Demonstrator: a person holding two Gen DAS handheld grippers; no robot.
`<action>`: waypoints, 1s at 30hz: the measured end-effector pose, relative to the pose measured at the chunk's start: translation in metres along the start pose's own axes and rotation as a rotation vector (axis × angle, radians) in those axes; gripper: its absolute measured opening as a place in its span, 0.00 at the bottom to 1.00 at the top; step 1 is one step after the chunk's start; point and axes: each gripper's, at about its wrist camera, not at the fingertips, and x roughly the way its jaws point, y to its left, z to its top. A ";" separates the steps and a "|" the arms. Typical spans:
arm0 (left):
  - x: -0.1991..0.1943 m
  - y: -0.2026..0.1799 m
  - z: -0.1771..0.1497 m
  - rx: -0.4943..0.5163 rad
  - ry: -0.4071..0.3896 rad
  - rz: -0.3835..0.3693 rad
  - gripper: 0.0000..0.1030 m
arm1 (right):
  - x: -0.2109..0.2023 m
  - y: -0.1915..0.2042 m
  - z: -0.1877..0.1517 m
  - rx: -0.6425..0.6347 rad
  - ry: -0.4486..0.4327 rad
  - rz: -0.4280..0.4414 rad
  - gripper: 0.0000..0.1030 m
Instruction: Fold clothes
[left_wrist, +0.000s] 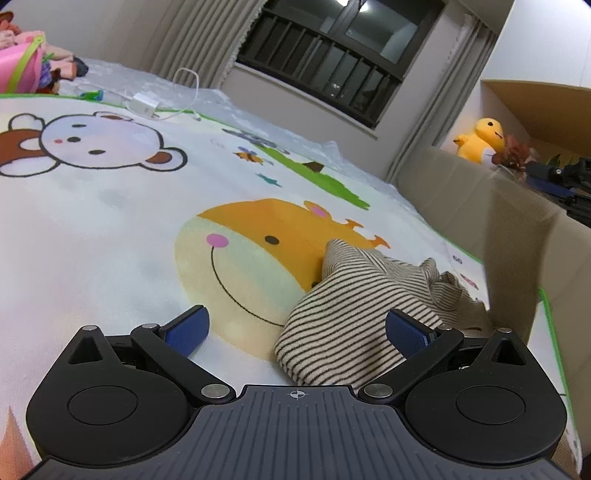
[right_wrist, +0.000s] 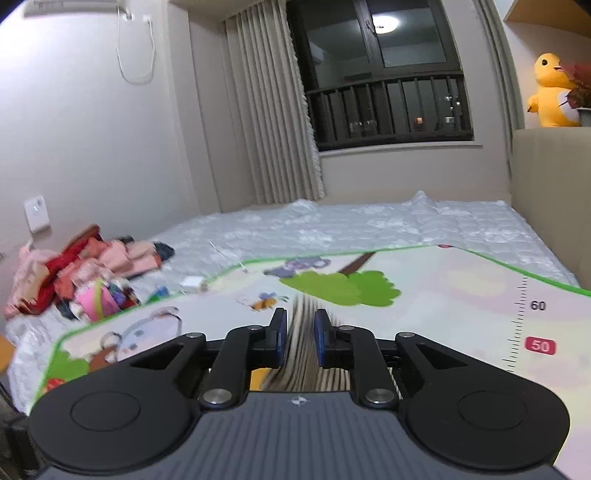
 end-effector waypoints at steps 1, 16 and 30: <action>0.000 0.001 0.000 -0.003 0.003 -0.004 1.00 | -0.004 0.000 0.000 0.005 -0.007 0.003 0.30; 0.010 -0.022 -0.001 0.171 0.085 0.087 1.00 | -0.075 -0.056 -0.099 0.094 0.134 -0.138 0.45; -0.071 -0.131 -0.038 0.555 0.122 0.106 0.54 | -0.102 -0.178 -0.182 0.266 -0.002 -0.242 0.72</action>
